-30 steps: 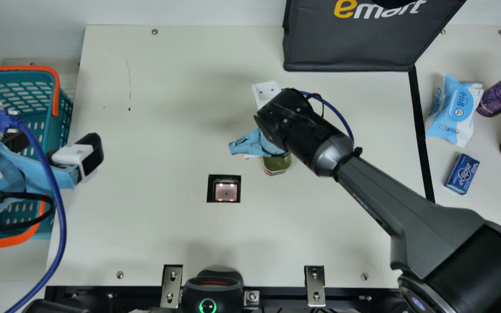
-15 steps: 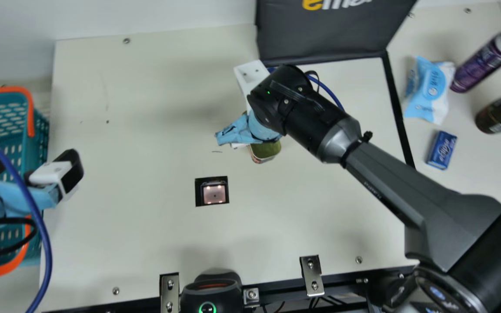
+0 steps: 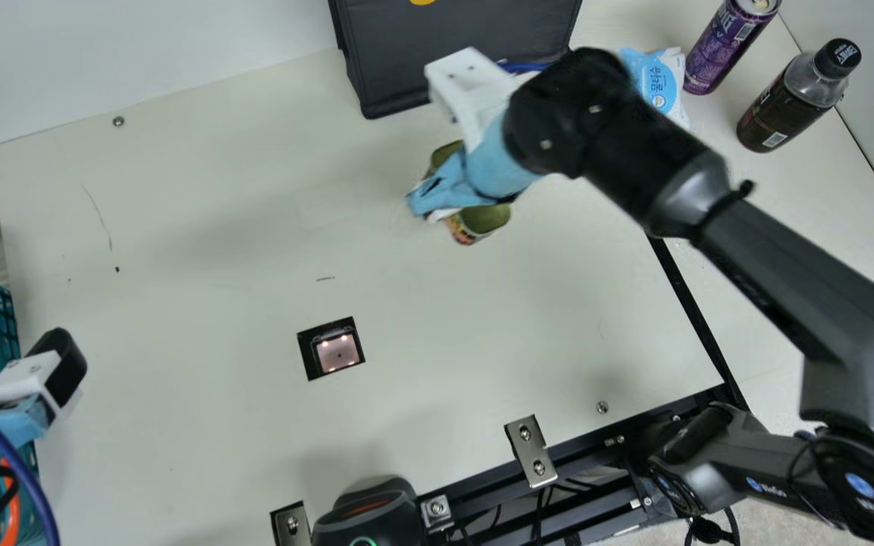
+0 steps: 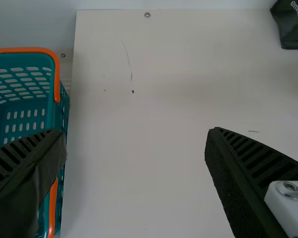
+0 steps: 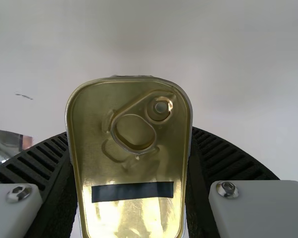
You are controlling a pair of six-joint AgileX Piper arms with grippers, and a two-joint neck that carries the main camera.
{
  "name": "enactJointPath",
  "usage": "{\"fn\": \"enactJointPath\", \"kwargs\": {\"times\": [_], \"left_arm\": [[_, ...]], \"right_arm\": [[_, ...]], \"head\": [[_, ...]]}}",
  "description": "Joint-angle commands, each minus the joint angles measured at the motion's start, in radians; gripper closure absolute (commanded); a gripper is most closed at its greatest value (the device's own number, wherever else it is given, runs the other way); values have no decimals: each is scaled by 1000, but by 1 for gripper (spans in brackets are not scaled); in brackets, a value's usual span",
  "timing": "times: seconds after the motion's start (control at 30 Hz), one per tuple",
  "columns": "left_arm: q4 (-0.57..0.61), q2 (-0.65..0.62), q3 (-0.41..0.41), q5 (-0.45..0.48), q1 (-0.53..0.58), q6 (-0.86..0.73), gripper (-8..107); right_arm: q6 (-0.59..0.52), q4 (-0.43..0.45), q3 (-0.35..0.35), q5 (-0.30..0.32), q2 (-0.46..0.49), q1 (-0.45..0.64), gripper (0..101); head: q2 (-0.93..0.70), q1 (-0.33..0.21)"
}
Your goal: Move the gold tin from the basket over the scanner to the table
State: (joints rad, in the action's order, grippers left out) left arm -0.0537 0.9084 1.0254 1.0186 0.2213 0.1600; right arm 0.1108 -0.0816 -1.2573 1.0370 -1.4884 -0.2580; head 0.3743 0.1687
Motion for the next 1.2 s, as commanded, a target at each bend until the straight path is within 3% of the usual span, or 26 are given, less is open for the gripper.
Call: {"fn": "enactJointPath", "kwargs": {"times": [0.0,0.33,0.67,1.17], "left_arm": [[0,0,0,0,0,0,9],[0,0,0,0,0,0,9],[0,0,0,0,0,0,9],[0,0,0,0,0,0,9]], "right_arm": [[-57,-21,26,4,48,119,101],[-244,-82,120,37,165,461,101],[-463,-107,190,51,202,777,101],[-774,-94,277,-8,169,1079,101]], "head": [[2,-30],[2,-30],[2,-30],[2,-30]]}}
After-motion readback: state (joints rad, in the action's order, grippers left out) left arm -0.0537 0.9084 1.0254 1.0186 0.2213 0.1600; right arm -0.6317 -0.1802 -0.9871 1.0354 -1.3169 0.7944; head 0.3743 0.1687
